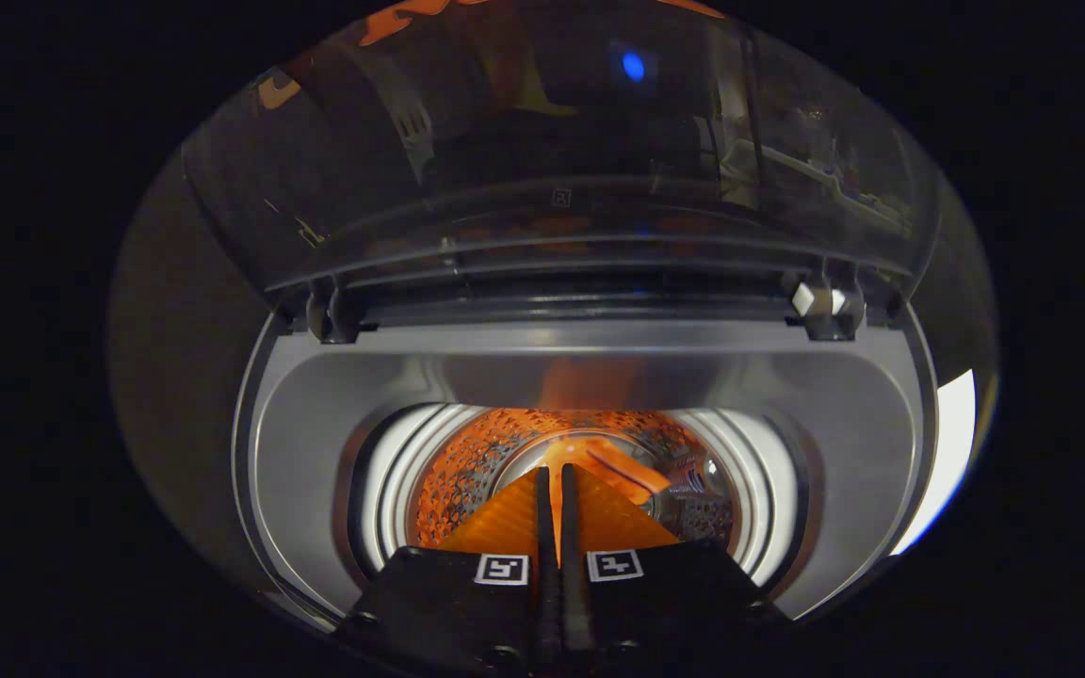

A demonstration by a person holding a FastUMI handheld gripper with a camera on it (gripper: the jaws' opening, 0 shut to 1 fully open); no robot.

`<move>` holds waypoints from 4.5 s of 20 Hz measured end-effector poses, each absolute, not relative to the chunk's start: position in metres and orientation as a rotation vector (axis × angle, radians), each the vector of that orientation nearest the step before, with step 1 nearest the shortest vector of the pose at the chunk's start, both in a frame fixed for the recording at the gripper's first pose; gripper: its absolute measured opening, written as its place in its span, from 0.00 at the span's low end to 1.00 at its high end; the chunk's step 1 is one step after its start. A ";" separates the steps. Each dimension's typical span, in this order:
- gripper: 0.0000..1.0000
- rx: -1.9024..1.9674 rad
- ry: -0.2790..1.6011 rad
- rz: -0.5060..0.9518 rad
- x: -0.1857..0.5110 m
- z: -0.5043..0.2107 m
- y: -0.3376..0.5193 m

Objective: Put the clothes into the washing machine and then close the washing machine lid.

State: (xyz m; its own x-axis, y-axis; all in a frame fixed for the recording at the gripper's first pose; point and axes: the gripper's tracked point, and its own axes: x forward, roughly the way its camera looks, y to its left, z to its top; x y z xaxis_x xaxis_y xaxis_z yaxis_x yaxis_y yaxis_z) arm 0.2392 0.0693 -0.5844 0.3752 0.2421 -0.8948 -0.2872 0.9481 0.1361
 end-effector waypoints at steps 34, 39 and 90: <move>0.99 0.101 0.331 0.396 0.323 -0.157 0.113; 0.98 0.041 0.328 0.403 0.371 -0.162 0.130; 1.00 -0.063 0.509 0.281 0.332 -0.310 0.094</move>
